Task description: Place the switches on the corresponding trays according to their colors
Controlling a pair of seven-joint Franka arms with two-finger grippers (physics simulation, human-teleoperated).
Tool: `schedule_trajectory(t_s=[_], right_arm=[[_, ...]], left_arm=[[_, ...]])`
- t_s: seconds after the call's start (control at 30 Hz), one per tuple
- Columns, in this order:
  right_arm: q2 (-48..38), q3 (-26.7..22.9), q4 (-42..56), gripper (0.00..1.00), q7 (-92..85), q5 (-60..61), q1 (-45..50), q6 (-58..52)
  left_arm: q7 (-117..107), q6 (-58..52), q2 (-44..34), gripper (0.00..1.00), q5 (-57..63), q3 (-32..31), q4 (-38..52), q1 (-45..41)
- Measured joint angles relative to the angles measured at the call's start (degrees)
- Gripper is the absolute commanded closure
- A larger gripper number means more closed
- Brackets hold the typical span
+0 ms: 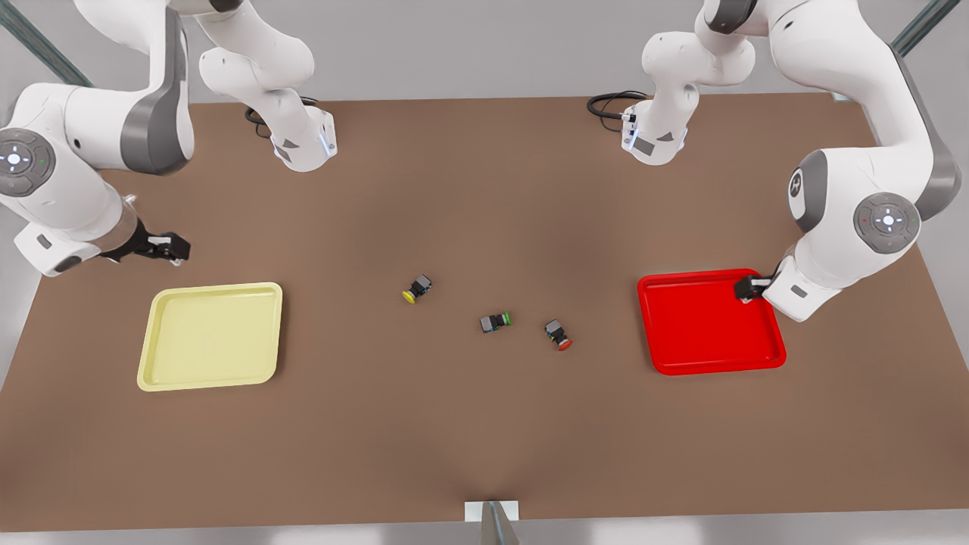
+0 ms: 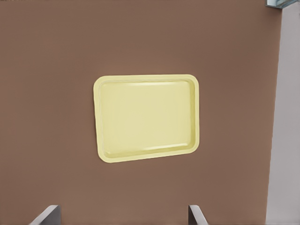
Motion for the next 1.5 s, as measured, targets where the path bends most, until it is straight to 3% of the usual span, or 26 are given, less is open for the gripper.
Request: schedule_trajectory(t_s=[0.1, 0.17, 0.27, 0.37, 0.5, 0.6, 0.83, 1.0, 1.13, 1.33, 1.5], right_arm=[[5.0, 0.0, 0.5, 0.00, 9.7, 1.9, 2.9, 0.4], [11.1, -0.1, -0.7, 0.00, 35.2, 10.7, 15.0, 4.6], [13.6, -0.1, -7.7, 0.00, 54.7, 18.0, 23.7, 13.3], [12.9, 0.3, -15.2, 0.00, 59.8, 19.2, 27.1, 19.8], [19.6, 0.4, -15.3, 0.00, 69.1, 22.6, 30.9, 30.9], [23.5, 0.3, -14.9, 0.00, 70.2, 23.6, 31.6, 35.6], [27.5, 0.3, -15.7, 0.00, 69.9, 23.6, 35.7, 38.9], [26.4, 1.6, -20.7, 0.00, 69.4, 9.5, 37.1, 39.8], [25.5, 1.5, -22.5, 0.00, 73.9, 9.8, 36.6, 40.0], [26.4, 0.7, -22.8, 0.00, 81.3, 9.7, 36.5, 43.6], [27.9, 0.3, -22.6, 0.00, 81.3, 9.6, 36.6, 45.3]], left_arm=[[-0.4, -1.0, 0.1, 0.00, 0.2, -0.6, -0.7, 0.0], [1.0, -2.8, 0.4, 0.00, 0.3, -3.6, -0.7, -0.2], [-3.8, -2.8, 3.5, 0.00, 0.3, -6.9, -0.2, -1.7], [-11.8, -2.0, 7.9, 0.00, 0.3, -7.0, 0.2, -5.8], [-19.7, 5.2, 12.9, 0.00, 0.3, -8.3, 0.3, -8.2], [-32.1, 7.4, 18.2, 0.00, 0.3, -14.0, 4.7, -8.8], [-63.6, 7.5, 25.3, 0.00, 0.2, -16.0, 8.7, -13.4], [-62.3, 8.0, 27.1, 0.00, 0.1, -15.4, 7.9, -13.4], [-61.4, 18.4, 27.3, 0.00, -1.2, -16.1, 0.5, -8.9], [-42.2, 24.3, 18.7, 0.00, -3.6, -17.7, -13.4, -4.8], [-44.5, 30.1, 20.5, 0.00, -7.1, -17.4, -11.7, -7.9]])
